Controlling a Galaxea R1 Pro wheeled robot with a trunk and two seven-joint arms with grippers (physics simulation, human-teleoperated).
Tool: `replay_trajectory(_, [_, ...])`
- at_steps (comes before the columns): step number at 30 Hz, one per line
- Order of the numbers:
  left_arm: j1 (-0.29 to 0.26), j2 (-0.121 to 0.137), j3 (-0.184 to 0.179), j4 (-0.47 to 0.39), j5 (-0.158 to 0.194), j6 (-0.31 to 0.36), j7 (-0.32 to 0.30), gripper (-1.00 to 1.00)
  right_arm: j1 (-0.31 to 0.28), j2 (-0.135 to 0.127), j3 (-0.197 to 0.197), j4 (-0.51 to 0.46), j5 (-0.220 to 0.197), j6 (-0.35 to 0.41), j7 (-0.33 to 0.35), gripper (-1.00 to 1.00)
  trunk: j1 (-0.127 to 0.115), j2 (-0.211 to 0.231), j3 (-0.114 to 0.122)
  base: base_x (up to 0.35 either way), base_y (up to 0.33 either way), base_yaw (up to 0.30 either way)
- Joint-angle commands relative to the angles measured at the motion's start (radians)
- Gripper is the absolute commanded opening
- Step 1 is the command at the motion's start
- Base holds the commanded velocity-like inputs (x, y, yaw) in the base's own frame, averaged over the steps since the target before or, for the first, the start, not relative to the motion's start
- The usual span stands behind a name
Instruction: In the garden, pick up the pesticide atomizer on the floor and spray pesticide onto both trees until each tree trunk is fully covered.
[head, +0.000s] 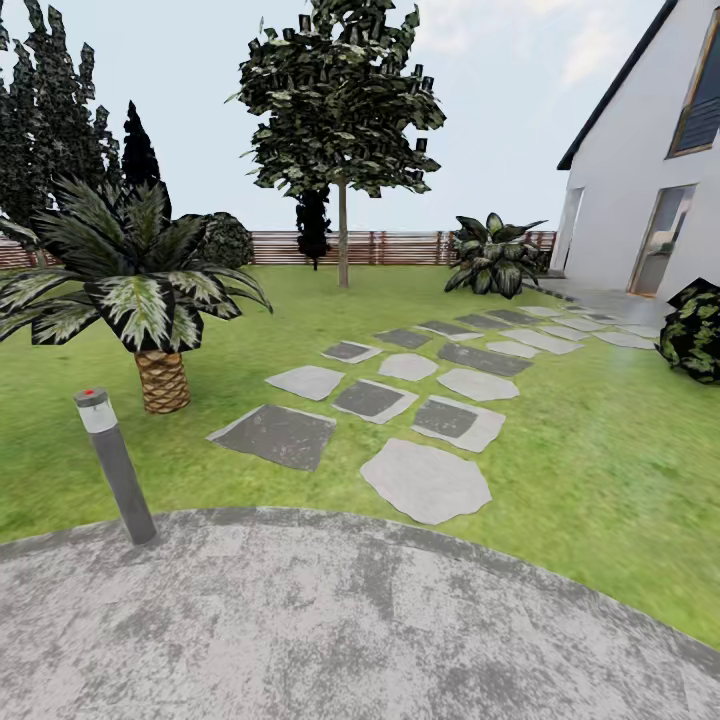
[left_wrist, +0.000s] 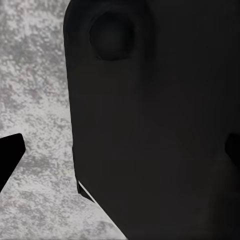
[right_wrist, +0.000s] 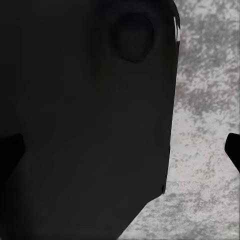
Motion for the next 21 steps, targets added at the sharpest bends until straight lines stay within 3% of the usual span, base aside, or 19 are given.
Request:
replay_trajectory(1, [-0.002, -0.002, -0.004, -0.002, -0.003, 0.003, -0.006, 1.00, -0.006, 0.006, 0.000, -0.006, 0.001, -0.002, 0.002, 1.00, 0.000, 0.000, 0.000, 0.000, 0.000, 0.000])
replay_trajectory(5, [-0.002, -0.002, -0.004, -0.002, -0.003, 0.004, -0.012, 1.00, -0.006, 0.009, 0.000, -0.008, 0.001, -0.002, 0.002, 1.00, 0.000, 0.000, 0.000, 0.000, 0.000, 0.000])
replay_trajectory(15, [-0.002, 0.002, -0.007, -0.011, -0.010, 0.006, -0.011, 1.00, -0.018, 0.065, -0.003, -0.064, 0.002, -0.010, 0.000, 1.00, 0.000, 0.000, 0.000, 0.000, 0.000, 0.000])
replay_trajectory(21, [-0.003, 0.002, -0.008, -0.012, -0.013, -0.011, -0.010, 1.00, -0.018, 0.062, -0.004, -0.098, 0.003, -0.023, 0.002, 1.00, 0.000, 0.000, 0.000, 0.000, 0.000, -0.067])
